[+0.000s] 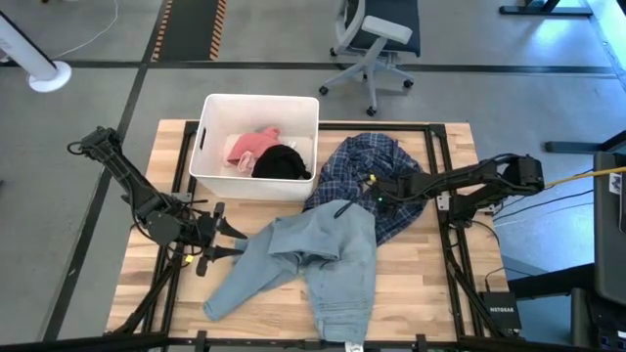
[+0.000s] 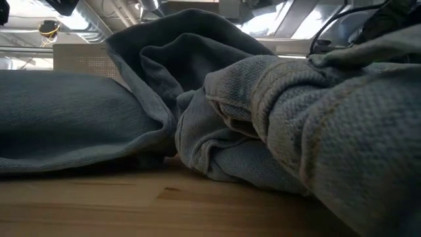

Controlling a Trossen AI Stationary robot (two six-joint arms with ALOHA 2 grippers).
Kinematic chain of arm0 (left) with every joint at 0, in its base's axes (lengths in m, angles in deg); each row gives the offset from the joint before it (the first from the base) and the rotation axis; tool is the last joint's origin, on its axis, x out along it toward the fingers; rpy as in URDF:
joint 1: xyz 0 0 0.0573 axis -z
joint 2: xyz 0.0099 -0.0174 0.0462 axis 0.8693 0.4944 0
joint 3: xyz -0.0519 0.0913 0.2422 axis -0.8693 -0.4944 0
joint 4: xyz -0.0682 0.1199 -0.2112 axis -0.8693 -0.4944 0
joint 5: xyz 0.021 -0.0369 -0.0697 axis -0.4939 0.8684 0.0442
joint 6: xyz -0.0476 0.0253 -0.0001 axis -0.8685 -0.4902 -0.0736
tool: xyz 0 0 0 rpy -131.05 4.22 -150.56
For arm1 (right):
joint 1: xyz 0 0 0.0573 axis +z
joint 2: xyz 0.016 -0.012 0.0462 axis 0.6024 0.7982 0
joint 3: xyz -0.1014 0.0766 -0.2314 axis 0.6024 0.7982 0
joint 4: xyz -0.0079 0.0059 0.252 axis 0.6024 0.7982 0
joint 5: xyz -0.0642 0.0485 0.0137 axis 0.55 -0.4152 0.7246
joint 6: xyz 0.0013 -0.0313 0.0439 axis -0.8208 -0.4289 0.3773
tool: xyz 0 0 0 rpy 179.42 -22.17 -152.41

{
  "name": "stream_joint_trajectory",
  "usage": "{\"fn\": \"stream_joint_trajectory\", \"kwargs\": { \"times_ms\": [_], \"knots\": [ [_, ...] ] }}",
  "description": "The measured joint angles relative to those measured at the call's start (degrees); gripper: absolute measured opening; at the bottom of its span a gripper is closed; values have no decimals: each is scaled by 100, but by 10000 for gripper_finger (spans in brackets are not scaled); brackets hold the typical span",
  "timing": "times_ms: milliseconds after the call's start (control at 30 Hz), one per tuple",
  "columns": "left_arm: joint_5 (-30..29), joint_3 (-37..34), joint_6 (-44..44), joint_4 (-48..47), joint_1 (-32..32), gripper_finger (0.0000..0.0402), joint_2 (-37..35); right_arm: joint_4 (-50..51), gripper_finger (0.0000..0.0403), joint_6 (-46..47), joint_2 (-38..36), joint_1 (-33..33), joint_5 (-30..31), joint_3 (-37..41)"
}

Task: Sort clothes
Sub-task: Put the blue checkered pants into the white laundry bin

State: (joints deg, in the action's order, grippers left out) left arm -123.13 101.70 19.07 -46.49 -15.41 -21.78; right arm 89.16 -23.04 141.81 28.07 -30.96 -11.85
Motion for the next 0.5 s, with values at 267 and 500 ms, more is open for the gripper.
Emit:
{"fn": "stream_joint_trajectory", "kwargs": {
  "times_ms": [267,500],
  "knots": [
    [-104,0,40,85,-1,172,0,-138,24,-481,6,-4,5,26],
    [-248,0,164,130,-1,172,0,-490,9,-799,-14,-11,160,46]
  ]
}}
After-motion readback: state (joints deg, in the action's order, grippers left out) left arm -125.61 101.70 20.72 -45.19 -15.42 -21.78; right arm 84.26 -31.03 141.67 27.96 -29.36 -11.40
